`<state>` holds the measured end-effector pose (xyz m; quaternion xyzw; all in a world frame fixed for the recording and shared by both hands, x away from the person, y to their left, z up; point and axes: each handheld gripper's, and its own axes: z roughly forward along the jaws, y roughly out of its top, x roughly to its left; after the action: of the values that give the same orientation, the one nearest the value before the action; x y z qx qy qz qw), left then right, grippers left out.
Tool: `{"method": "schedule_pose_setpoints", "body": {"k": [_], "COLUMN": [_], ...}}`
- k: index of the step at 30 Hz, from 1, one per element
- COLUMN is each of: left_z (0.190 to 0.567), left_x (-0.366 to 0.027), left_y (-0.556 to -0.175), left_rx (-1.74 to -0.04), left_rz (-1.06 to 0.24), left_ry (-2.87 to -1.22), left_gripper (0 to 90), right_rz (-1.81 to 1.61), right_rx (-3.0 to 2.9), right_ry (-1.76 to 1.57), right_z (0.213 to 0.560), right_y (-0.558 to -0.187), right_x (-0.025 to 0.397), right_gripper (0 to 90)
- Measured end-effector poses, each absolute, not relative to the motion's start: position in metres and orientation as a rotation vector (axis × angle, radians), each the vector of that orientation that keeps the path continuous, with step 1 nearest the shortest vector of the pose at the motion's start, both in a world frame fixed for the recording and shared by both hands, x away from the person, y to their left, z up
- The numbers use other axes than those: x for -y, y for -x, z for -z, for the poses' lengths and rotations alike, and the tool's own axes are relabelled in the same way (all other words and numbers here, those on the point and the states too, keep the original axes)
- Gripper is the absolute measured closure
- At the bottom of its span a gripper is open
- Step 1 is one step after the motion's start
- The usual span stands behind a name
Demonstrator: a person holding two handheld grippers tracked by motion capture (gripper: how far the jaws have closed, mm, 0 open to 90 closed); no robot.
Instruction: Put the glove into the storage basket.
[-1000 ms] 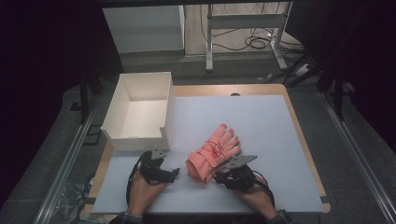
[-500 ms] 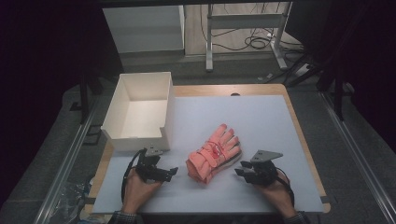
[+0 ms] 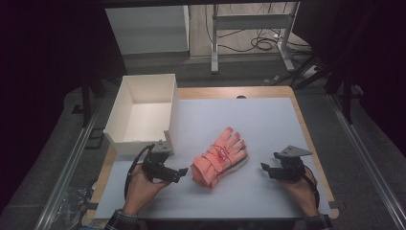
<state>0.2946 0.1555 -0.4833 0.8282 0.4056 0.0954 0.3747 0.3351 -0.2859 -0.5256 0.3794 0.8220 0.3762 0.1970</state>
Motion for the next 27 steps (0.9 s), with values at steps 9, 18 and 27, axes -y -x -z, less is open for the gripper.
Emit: {"method": "schedule_pose_setpoints", "body": {"k": [9, 18, 27], "left_z": [0.458, 0.445, 0.455], "left_x": [-0.131, -0.097, -0.064], "left_y": [-0.302, -0.306, -0.311], "left_rx": [-0.97, -0.918, -0.901], "left_rz": [-0.218, -0.192, -0.207], "left_ry": [-2.16, -2.181, -2.242], "left_gripper": [0.8, 0.0, 0.0], "right_rz": [-0.973, -0.967, -0.971], "right_rx": [-2.325, -2.33, -2.328], "right_ry": [-1.116, -1.104, -1.106], "right_z": [0.528, 0.529, 0.53], "right_y": [-0.341, -0.341, -0.34], "right_x": [0.288, 0.287, 0.287], "right_gripper": [21.6, 20.5, 20.5]}}
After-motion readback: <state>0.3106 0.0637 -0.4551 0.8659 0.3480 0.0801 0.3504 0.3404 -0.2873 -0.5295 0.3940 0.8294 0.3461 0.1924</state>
